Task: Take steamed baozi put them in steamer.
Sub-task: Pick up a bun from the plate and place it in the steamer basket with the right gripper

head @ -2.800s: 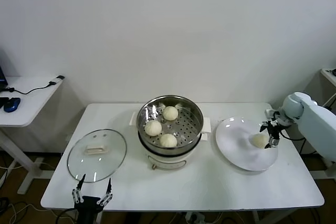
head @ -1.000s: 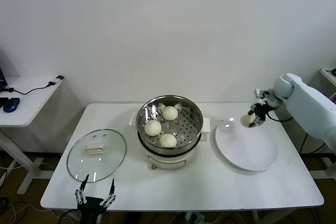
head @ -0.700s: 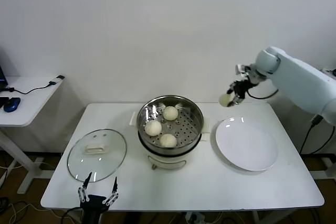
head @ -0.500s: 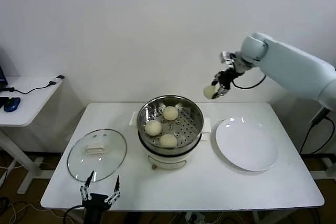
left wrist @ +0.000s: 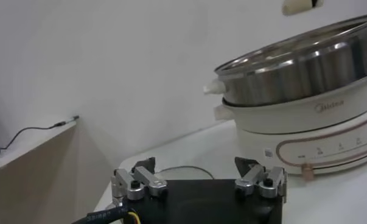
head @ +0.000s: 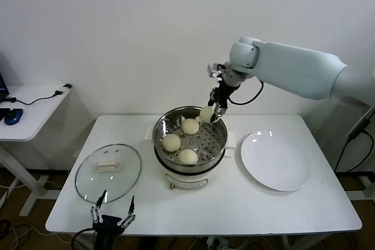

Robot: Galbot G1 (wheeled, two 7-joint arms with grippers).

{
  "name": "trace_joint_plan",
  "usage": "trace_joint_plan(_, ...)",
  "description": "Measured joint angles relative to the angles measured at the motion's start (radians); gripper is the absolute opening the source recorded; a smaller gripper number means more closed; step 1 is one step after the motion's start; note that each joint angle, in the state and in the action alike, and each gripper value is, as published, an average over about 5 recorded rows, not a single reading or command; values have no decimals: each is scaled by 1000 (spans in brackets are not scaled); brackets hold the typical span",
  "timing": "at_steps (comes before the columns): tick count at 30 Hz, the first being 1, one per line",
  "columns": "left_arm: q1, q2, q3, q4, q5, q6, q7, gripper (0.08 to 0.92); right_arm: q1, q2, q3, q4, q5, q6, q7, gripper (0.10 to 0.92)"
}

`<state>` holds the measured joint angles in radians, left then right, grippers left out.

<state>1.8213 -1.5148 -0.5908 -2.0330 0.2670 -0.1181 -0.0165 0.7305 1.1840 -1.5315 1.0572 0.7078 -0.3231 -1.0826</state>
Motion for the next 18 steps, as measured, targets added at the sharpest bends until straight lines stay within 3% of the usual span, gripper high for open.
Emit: trace_joint_plan(18, -11, -1, -14, 21, -8, 2, 2, 823, -120, 77, -68, -67, -23, -14, 38, 594)
